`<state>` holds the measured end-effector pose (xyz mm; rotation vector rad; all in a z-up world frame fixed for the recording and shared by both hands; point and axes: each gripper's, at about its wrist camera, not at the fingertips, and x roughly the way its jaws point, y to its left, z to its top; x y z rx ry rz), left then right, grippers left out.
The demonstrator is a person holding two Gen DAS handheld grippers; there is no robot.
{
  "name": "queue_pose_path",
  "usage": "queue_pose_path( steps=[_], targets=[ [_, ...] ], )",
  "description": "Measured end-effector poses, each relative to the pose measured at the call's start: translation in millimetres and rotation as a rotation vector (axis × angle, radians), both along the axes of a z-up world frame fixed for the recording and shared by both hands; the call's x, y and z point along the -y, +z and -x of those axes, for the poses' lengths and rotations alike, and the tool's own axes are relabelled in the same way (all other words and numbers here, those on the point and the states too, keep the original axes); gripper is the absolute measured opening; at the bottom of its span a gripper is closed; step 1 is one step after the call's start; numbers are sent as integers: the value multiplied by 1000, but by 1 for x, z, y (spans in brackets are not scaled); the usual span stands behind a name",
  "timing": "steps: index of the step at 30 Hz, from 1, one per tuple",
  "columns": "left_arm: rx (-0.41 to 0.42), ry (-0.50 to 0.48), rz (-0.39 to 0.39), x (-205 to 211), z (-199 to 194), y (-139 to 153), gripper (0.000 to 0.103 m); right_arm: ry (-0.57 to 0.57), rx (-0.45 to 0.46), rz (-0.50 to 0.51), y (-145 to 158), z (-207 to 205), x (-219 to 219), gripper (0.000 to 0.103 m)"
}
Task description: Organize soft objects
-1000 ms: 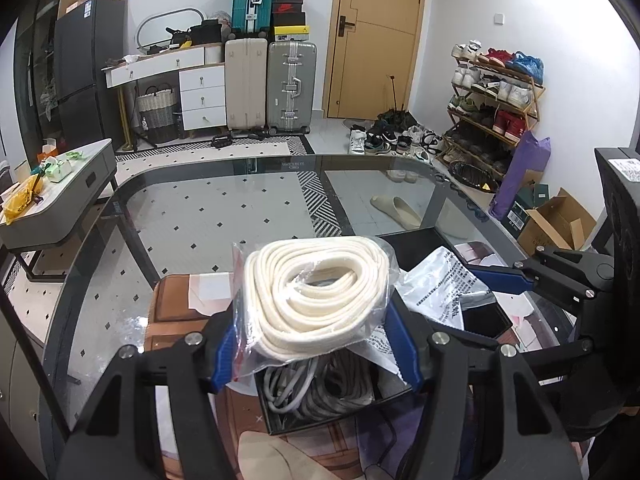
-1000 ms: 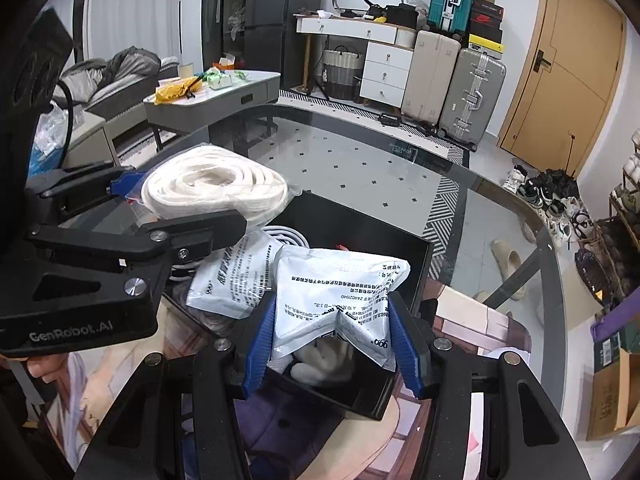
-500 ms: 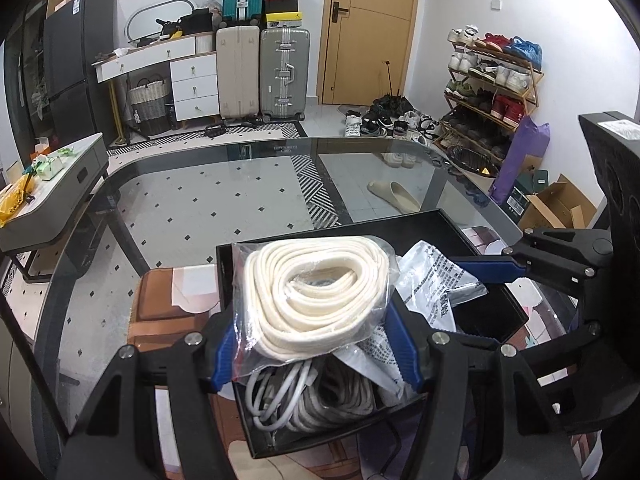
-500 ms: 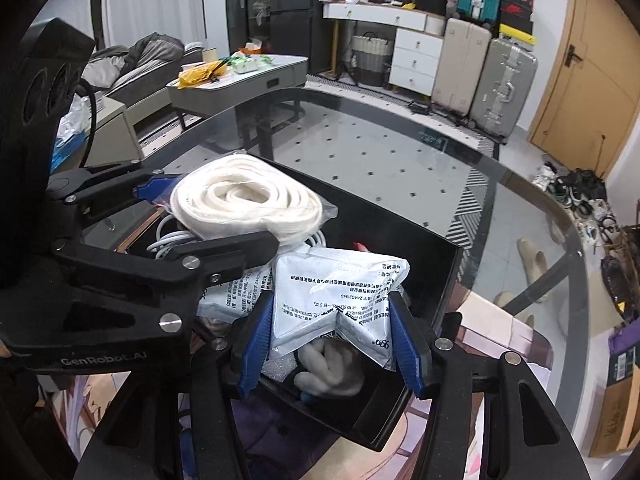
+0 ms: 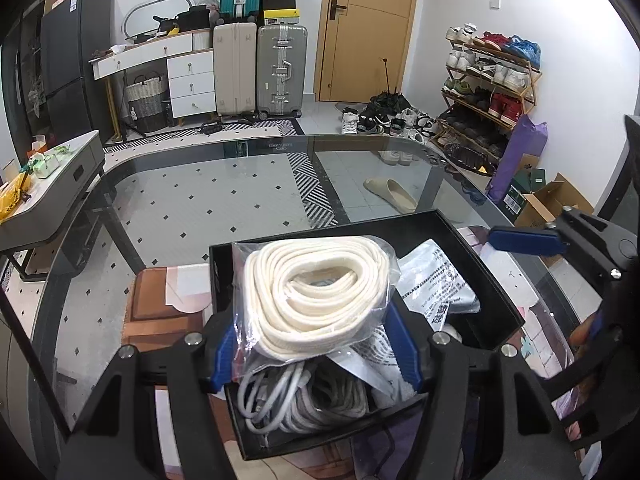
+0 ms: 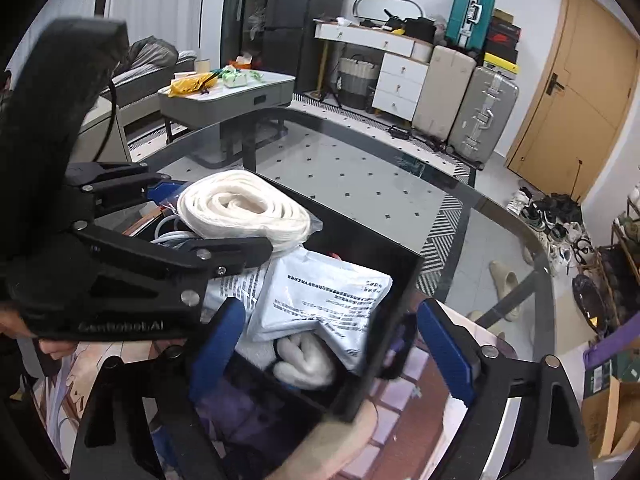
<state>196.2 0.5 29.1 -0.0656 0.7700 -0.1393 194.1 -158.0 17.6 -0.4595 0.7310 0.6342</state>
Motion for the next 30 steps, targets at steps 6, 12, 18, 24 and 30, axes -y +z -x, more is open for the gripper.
queue_pose_path(
  steps=[6, 12, 18, 24, 30],
  targets=[
    [-5, 0, 12, 2, 4, 1, 82, -44, 10, -9, 5, 15, 19, 97],
    [37, 12, 21, 3, 18, 10, 101, -69, 31, -41, 8, 34, 33, 102],
    [77, 34, 19, -2, 36, 16, 103, -97, 42, -70, 7, 45, 41, 102],
    [134, 74, -7, -7, 58, 19, 103, -140, 71, -147, 10, 55, 48, 102],
    [194, 107, -10, -11, 81, 17, 103, -195, 95, -244, 15, 63, 62, 102]
  ],
)
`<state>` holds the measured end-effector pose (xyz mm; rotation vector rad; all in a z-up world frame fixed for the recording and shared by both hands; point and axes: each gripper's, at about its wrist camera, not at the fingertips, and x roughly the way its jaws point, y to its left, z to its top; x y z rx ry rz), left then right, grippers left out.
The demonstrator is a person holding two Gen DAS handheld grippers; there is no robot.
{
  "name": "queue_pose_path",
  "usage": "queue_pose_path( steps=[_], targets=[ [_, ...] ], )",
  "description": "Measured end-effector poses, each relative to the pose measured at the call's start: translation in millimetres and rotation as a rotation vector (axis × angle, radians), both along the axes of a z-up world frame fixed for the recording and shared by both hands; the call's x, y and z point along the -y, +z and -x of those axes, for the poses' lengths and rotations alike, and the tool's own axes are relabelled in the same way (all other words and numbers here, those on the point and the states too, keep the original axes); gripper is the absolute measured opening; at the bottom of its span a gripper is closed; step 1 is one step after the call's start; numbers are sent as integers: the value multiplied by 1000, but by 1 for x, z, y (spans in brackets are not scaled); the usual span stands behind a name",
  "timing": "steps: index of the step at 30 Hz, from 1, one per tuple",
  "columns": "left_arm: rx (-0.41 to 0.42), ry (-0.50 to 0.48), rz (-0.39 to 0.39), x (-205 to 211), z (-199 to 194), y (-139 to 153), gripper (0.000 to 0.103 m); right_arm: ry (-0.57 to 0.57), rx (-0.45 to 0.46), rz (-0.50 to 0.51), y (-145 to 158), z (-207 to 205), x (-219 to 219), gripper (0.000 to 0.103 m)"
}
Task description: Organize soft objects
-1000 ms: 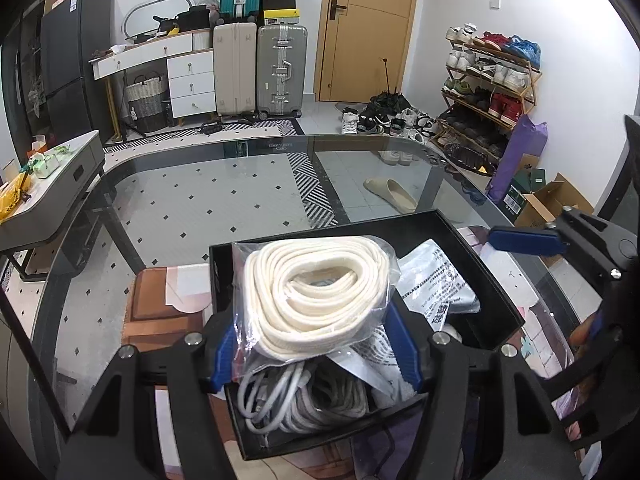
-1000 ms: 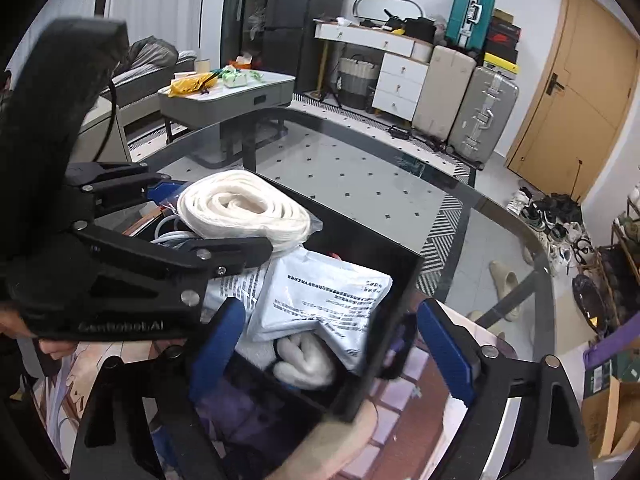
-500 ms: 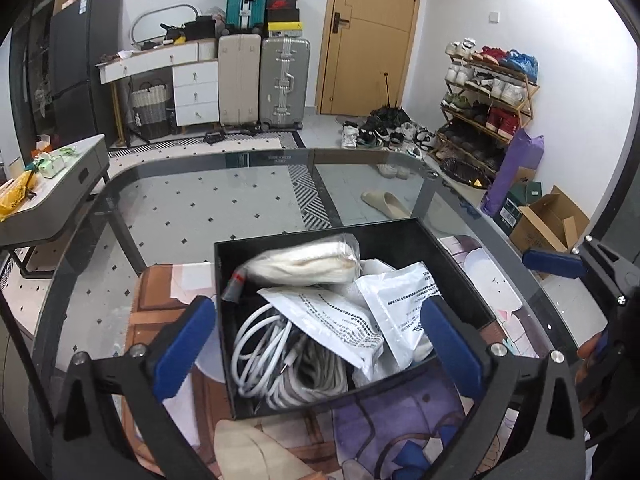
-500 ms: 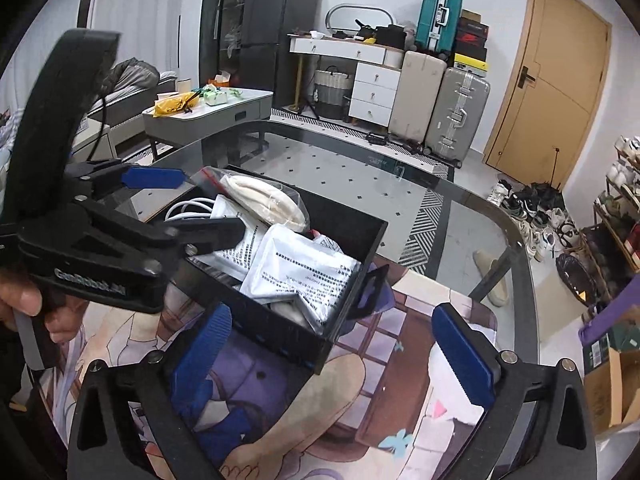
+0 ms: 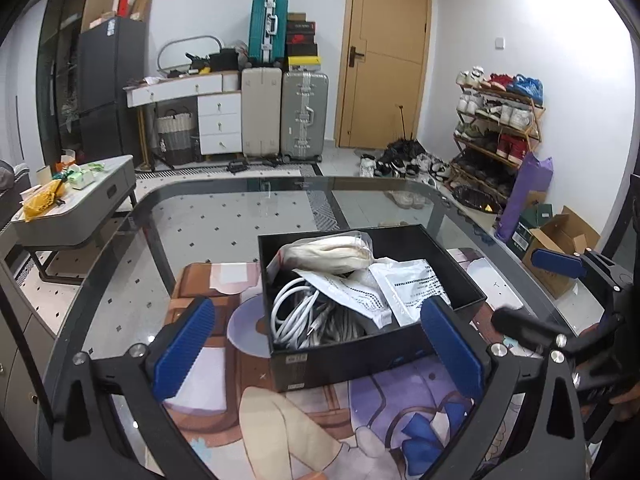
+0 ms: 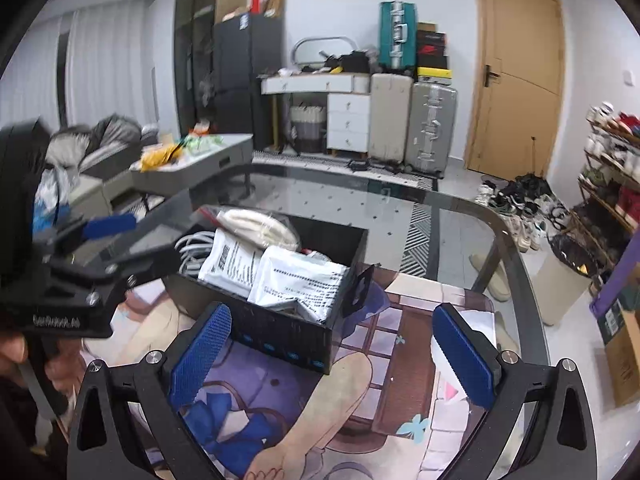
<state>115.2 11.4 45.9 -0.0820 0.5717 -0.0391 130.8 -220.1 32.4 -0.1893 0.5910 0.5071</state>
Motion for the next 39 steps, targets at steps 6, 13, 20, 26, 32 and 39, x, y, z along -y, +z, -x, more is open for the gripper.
queue_pose_path(
  steps=[6, 13, 20, 26, 32, 39],
  targets=[
    [5, -2, -4, 3, 9, -5, 103, -31, 17, -74, 3, 10, 11, 102],
    [23, -4, -25, 6, 13, -11, 103, -33, 53, -118, 4, 16, 14, 102],
    [43, 2, -20, 3, 17, -15, 103, -3, 102, -121, 3, 27, 4, 102],
    [50, 11, -29, 3, 18, -21, 103, 8, 119, -155, -2, 30, 3, 102],
    [45, 20, -41, 2, 19, -29, 103, 1, 119, -150, -7, 30, 4, 102],
    [49, 28, -30, -1, 22, -30, 103, -4, 120, -148, -13, 27, 3, 102]
  ],
)
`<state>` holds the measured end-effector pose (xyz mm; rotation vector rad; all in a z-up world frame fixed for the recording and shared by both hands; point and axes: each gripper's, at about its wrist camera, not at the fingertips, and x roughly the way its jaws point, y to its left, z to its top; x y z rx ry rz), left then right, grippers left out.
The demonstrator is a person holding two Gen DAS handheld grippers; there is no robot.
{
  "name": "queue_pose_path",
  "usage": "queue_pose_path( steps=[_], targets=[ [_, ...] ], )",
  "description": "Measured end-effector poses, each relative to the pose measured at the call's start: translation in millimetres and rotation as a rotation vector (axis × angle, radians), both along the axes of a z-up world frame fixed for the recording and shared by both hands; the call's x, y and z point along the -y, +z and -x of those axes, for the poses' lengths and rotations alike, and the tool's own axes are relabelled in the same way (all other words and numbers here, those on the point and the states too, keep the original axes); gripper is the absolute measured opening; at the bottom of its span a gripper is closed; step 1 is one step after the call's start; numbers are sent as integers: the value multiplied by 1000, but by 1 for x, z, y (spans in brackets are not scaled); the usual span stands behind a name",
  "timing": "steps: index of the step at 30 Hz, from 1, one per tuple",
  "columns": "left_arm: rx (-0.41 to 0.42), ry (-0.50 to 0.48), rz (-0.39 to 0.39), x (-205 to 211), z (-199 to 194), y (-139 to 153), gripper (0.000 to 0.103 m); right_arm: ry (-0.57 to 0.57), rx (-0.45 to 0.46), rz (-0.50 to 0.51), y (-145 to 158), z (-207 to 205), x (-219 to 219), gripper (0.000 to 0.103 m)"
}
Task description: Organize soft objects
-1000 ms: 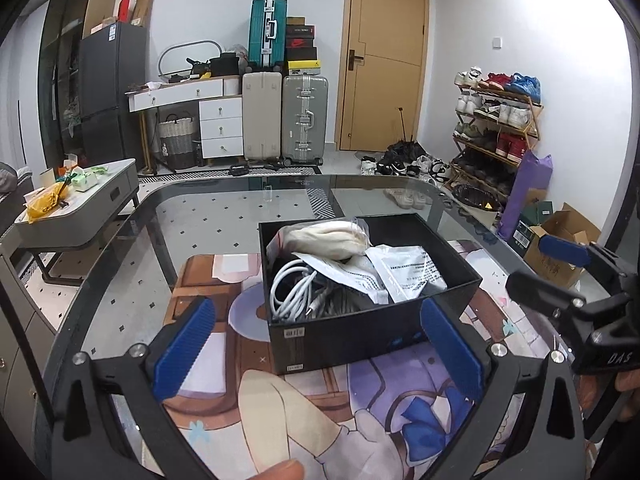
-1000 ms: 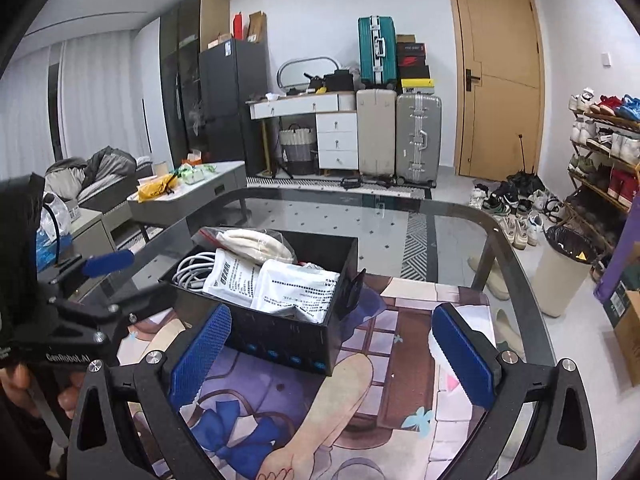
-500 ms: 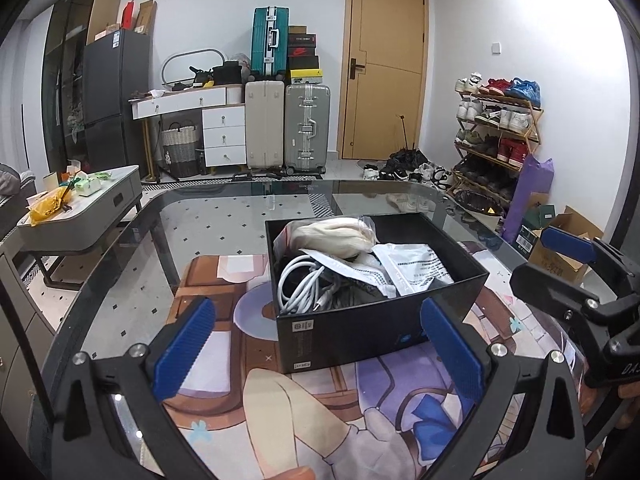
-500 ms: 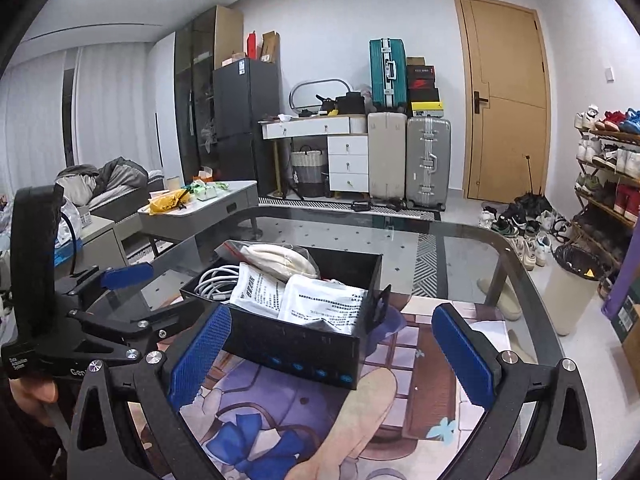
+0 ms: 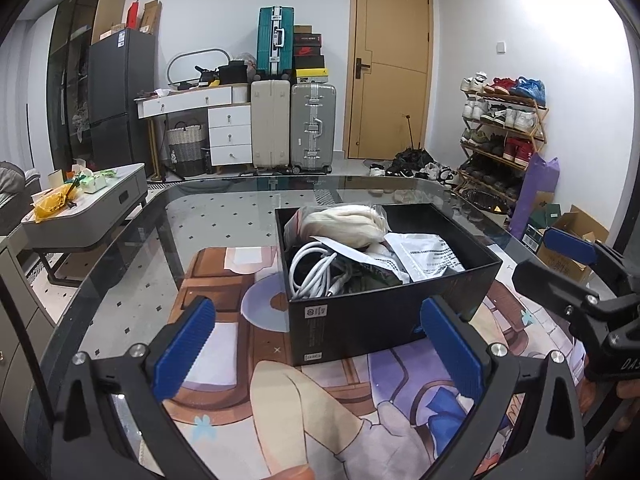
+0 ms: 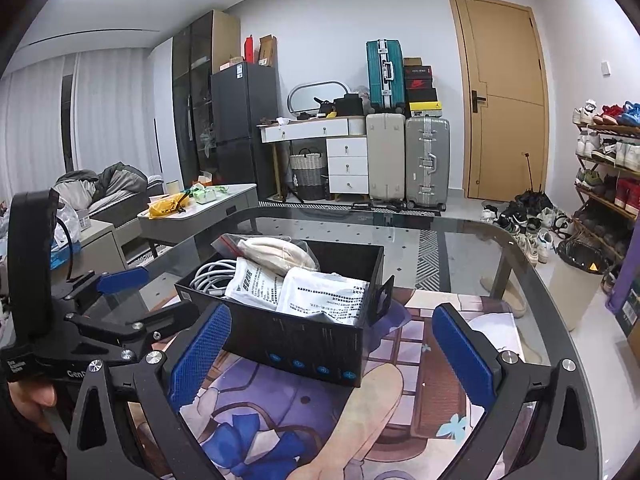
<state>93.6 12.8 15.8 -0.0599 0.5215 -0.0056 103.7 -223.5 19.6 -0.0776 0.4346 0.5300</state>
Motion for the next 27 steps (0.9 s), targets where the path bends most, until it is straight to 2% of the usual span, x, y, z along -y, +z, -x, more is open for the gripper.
queue_pose_path(
  steps=[10, 27],
  targets=[
    [21, 11, 23, -6, 4, 2, 103, 1, 3, 3, -9, -1, -1, 102],
    [63, 11, 9, -2, 10, 5, 103, -33, 30, 12, -11, 1, -2, 102]
  ],
)
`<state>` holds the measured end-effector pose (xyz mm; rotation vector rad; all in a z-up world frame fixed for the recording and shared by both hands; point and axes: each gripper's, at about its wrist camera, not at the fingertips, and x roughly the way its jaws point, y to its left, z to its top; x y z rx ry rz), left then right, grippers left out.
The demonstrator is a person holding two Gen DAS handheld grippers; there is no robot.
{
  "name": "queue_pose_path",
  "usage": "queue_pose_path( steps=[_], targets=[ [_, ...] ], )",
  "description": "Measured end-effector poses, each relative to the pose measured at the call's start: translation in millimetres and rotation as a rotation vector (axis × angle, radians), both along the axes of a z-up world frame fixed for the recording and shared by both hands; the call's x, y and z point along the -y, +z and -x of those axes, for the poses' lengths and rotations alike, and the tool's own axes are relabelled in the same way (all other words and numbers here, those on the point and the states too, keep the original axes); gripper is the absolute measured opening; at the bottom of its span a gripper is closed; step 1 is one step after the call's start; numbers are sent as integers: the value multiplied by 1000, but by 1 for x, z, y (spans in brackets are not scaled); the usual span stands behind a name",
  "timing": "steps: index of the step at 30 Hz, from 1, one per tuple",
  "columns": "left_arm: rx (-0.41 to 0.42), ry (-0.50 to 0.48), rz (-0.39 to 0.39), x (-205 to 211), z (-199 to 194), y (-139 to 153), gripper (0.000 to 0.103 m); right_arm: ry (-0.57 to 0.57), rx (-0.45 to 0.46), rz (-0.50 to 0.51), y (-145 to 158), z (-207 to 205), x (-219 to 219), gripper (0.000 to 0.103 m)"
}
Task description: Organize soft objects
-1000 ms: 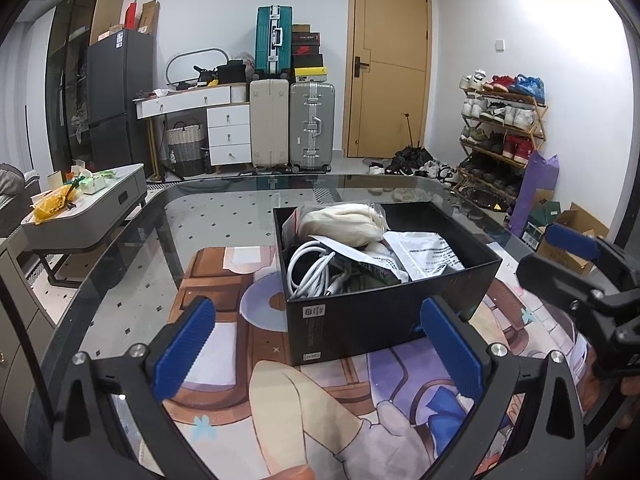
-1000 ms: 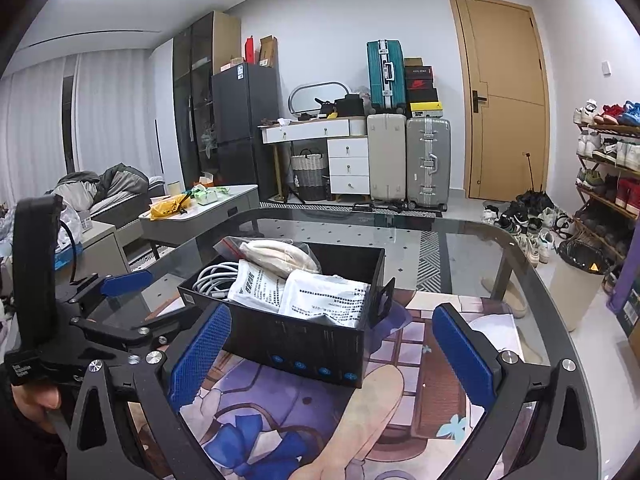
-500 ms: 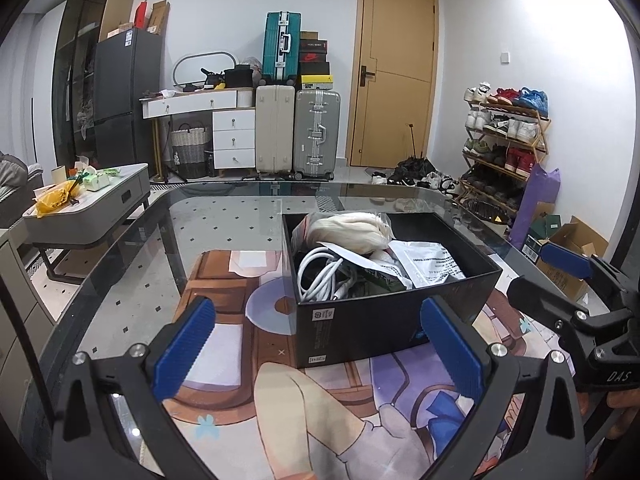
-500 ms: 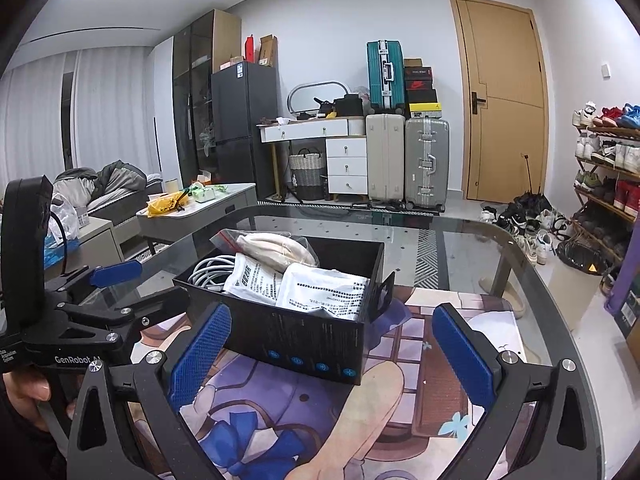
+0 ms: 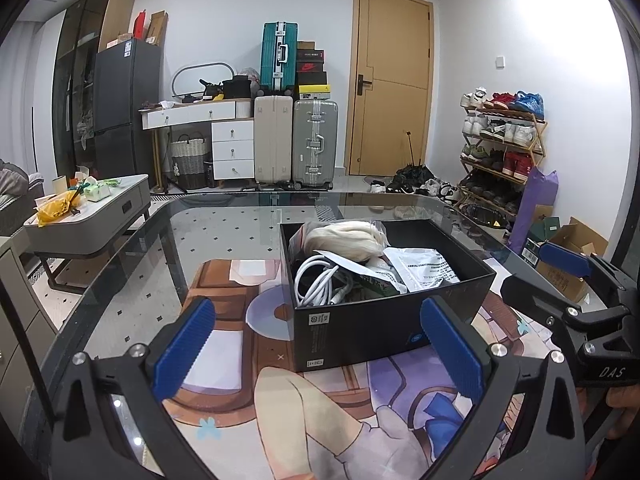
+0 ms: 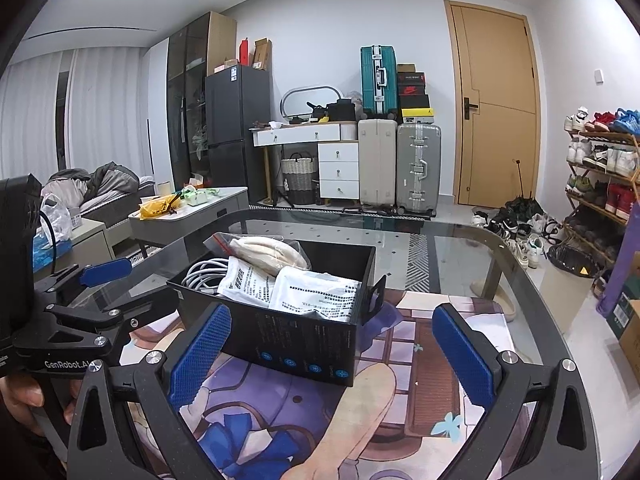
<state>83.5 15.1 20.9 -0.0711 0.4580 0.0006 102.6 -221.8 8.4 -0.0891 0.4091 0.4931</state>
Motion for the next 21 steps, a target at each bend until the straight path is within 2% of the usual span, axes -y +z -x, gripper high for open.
queue_pose_path(
  steps=[21],
  targets=[
    [-5, 1, 3, -1, 0, -1, 103, 2, 1, 0, 0, 0, 0, 102]
  ],
)
